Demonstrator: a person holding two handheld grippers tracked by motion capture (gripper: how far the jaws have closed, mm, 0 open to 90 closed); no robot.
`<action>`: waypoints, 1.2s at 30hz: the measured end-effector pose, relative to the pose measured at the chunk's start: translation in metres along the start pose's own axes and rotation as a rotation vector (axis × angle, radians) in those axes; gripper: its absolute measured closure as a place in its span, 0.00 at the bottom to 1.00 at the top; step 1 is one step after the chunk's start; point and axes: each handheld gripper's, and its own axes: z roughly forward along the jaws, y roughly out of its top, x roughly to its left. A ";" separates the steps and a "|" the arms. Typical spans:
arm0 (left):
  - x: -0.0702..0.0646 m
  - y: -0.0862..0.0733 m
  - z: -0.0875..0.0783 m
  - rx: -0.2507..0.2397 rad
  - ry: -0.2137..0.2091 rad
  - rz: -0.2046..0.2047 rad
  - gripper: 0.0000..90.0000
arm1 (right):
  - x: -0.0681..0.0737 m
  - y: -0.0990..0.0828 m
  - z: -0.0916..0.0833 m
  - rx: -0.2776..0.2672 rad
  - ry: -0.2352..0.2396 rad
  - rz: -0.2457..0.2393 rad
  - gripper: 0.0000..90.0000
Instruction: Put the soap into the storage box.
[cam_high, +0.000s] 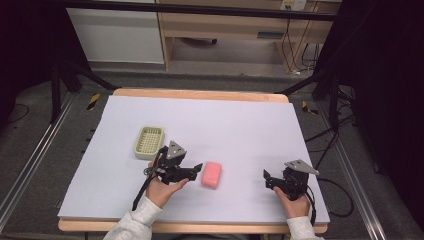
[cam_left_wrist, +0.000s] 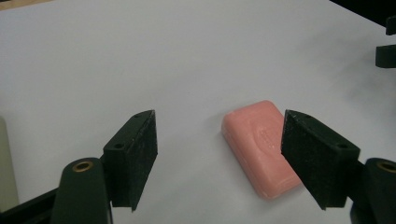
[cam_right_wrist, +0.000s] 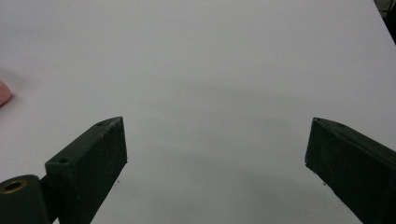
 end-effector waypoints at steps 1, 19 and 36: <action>-0.001 0.001 0.001 0.001 -0.002 0.003 0.30 | 0.000 0.000 0.000 0.000 0.000 -0.001 0.06; -0.014 0.006 0.019 0.037 -0.022 0.026 0.30 | 0.000 0.000 0.000 0.001 -0.001 -0.004 0.07; -0.023 0.006 0.038 0.070 -0.032 0.032 0.28 | 0.001 0.000 0.001 0.004 0.000 -0.008 0.07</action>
